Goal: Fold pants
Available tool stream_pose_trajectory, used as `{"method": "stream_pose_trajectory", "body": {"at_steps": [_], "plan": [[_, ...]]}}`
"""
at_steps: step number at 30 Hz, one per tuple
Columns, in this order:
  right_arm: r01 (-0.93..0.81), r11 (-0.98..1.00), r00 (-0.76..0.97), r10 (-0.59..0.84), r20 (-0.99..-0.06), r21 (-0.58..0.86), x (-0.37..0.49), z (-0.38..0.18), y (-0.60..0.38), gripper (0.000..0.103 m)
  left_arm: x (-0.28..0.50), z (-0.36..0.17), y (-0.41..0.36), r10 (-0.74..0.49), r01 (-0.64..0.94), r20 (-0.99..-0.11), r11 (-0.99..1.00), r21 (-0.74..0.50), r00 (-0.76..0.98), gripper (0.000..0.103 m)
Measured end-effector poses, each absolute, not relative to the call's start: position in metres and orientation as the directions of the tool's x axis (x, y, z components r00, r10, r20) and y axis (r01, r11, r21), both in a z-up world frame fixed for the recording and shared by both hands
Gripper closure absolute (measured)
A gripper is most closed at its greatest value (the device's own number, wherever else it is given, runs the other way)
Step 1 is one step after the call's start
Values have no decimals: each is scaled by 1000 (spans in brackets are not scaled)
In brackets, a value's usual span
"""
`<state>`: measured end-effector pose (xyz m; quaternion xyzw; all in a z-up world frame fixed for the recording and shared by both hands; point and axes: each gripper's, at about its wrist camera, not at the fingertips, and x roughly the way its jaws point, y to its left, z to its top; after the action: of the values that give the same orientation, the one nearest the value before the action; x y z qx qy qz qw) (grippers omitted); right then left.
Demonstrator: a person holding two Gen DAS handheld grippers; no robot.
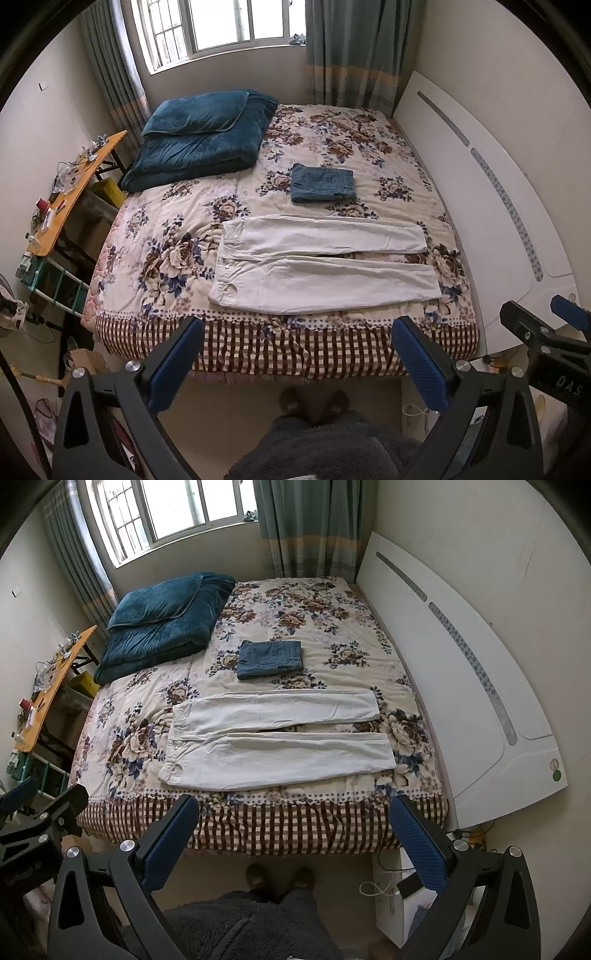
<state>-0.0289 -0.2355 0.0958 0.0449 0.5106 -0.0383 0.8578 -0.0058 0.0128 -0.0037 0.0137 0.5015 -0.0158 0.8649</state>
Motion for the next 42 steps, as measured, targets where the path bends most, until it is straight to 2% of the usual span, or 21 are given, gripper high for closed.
{"method": "stream_pose_trajectory", "body": {"at_steps": [42], "plan": [[106, 993, 493, -15, -870, 44, -20, 122, -231, 0, 6, 13, -9, -17, 43, -864, 999, 6, 502, 0]]}}
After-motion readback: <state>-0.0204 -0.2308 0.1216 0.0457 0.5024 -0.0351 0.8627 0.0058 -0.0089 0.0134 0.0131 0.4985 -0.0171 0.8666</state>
